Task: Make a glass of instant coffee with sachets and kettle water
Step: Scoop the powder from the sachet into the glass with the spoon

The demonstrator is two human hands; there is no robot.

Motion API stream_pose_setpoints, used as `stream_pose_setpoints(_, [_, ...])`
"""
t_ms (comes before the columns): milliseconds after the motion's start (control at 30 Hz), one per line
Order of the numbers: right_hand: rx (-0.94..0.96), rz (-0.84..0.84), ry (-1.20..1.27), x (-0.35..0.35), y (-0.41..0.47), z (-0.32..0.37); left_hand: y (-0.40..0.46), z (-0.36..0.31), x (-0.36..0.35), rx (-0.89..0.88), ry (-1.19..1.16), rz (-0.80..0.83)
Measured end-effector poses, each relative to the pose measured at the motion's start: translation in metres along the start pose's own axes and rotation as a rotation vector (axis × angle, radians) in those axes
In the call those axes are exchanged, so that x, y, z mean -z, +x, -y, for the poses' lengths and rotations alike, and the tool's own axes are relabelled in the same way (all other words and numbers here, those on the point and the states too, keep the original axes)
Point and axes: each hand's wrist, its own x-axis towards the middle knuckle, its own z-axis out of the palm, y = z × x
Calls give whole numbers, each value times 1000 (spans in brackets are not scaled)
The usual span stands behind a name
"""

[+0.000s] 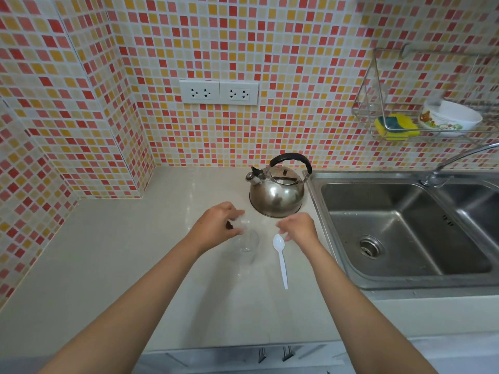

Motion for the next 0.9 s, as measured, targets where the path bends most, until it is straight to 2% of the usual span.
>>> stream_pose_setpoints(133, [-86,-19,-331,-17,-3,-49,-9,8,-3,25,63,53])
stream_pose_setpoints(200, [-104,-14,-413,-27,-6,-69,-13,11,-5,25,71,56])
stream_pose_setpoints(400, [-165,-15,-437,-44,-6,-88,-17,12,-6,36,76,63])
stream_pose_setpoints(567, [-187,-34,-275,-32,-5,-85,-17,10,-5,31,71,68])
stream_pose_setpoints(700, [-81,-55,155,-13,-2,-75,-14,9,-1,17,74,72])
stream_pose_setpoints(900, [324,-40,132,23,-15,-37,-1,5,13,-41,128,60])
